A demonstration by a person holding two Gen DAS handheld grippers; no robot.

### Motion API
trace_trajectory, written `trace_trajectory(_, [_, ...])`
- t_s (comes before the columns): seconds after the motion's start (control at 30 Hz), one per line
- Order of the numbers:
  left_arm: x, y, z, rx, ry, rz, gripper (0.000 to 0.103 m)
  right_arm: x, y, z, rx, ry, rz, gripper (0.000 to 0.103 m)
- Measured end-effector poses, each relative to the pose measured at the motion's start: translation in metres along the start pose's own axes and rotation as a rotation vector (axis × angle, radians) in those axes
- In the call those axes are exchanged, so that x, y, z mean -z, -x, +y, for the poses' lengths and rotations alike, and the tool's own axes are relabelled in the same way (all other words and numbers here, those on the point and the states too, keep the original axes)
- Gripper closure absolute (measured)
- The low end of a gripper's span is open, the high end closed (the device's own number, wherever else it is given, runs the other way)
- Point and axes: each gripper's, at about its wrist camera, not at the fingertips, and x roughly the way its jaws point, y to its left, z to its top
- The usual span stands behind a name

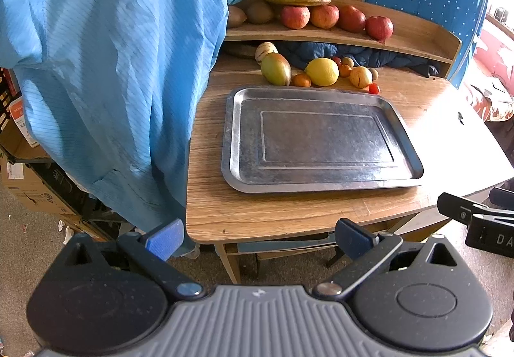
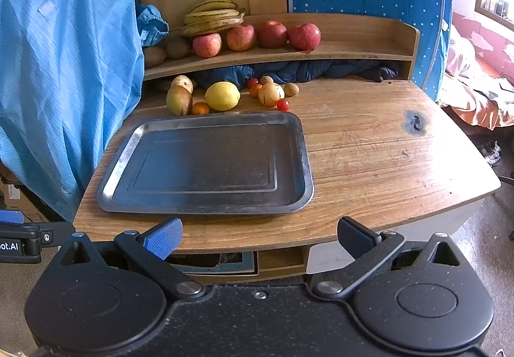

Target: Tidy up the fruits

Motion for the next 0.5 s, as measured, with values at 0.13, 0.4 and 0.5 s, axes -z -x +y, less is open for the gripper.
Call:
trace_trajectory(0.13, [-0.001,-0.001,-0.002,-0.004,-0.001,0.006,0.001,-0.001,-0.001,-0.002,-0.003,-0.002,0.006,0.001])
trace_trajectory(0.4, [-0.004,-0.006,-0.007,-0.019,-0.006,0.025,0.001,-0.002,-0.009,-0.008,-0.016,-0.006,0.025,0.001])
trace_trajectory(0.5, [-0.006,-0.010,-0.010,-0.026,-0.004,0.035,0.001,-0.003,-0.014,-0.011,-0.026,-0.004,0.036,0.001])
